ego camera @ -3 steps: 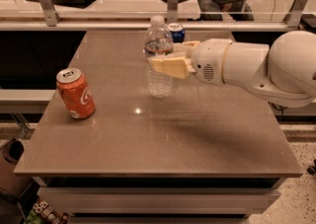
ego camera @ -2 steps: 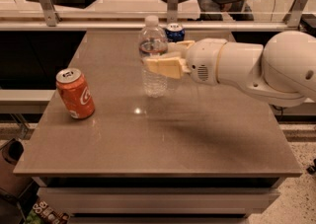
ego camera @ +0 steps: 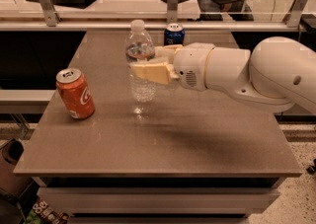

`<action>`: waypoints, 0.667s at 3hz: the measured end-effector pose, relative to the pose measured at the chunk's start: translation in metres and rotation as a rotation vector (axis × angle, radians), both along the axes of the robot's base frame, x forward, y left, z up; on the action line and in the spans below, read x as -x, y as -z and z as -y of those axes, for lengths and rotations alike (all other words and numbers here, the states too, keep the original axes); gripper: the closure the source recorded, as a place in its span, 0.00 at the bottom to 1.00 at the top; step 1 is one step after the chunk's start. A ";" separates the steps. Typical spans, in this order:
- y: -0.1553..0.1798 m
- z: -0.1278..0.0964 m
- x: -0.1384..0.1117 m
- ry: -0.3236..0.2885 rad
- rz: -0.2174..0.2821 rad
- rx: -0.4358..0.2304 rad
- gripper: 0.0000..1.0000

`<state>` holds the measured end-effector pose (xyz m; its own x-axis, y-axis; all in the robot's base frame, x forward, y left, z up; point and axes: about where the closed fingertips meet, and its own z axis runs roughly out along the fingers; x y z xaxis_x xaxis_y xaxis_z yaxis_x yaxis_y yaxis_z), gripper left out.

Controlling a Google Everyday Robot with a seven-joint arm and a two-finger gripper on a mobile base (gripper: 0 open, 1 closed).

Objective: Move water bottle near coke can

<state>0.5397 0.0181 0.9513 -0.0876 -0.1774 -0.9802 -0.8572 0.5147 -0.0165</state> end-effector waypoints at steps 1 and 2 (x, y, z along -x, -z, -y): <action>0.003 -0.012 0.011 -0.015 -0.005 -0.002 1.00; 0.011 -0.025 0.021 -0.022 -0.027 0.013 1.00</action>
Offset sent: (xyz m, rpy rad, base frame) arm -0.0309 0.0348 -0.0245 -0.0286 0.0616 0.0219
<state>0.5187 0.0430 0.9398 -0.1100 -0.1926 -0.9751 -0.8687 0.4953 0.0002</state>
